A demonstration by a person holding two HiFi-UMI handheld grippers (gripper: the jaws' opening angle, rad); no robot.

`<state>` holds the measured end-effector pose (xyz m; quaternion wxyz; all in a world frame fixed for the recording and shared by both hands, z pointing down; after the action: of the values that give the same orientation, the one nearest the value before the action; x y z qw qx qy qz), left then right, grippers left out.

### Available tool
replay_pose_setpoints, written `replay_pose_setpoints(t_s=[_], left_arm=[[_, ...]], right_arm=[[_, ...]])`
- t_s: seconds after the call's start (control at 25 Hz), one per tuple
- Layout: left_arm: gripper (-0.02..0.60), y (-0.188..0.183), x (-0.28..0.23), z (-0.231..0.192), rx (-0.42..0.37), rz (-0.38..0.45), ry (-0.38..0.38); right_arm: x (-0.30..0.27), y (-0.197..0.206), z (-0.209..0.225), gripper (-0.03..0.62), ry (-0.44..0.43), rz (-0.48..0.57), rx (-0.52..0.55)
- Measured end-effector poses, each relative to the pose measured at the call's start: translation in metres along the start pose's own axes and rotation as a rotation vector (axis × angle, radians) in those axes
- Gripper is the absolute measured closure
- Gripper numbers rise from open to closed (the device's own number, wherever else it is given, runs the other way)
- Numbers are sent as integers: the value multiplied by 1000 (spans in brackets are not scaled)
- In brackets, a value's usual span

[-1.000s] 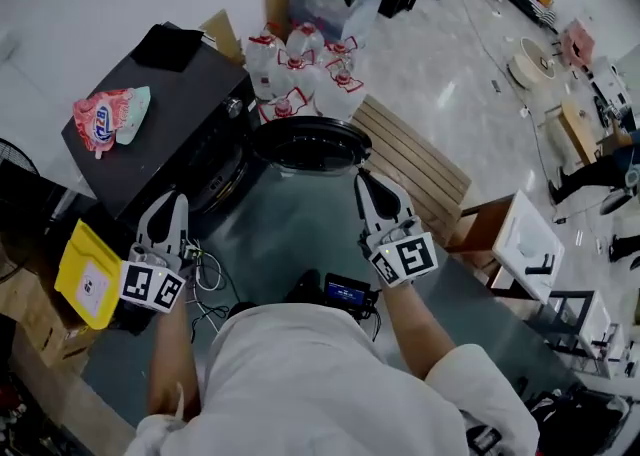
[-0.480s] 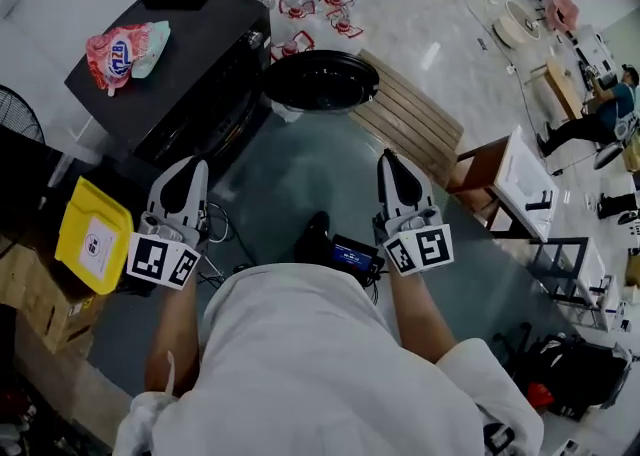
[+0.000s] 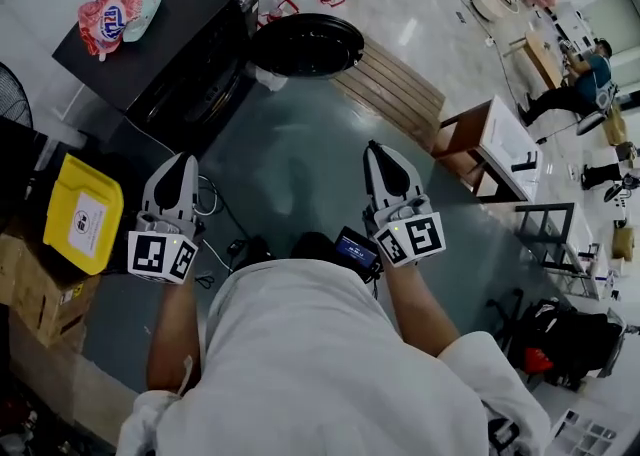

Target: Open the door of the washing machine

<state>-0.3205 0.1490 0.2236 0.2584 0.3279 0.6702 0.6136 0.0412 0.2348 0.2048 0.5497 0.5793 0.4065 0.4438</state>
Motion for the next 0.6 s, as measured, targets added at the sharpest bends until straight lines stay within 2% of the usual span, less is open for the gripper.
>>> replay_pose_setpoints(t_s=[0.16,0.28,0.4,0.6], left_arm=[[566,-6,19,29,-11,8,-5],[566,-4,30,55,-30,-1,-5],[566,3,39,88,-14,-24,-17],[566,1,45,163,-71,-52,19]], right_arm=[[13,13,1,560,-32,-35,-26],[25,12,-1,560,-84,-12,-15],[53,4,6,560,-117,16,-12],[117,11,33,560,-97,12,-64]])
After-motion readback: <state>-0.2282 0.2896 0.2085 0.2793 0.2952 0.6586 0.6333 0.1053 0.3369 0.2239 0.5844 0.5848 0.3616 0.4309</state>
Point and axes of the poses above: the fingertips, and each gripper's own axes: x backward along the fingers, z to its right, y out of its underside, the point moved 8 cm from there along x, backward along the fingers, and after that the axes turned 4 degrees about z, right-handed, at the moved point
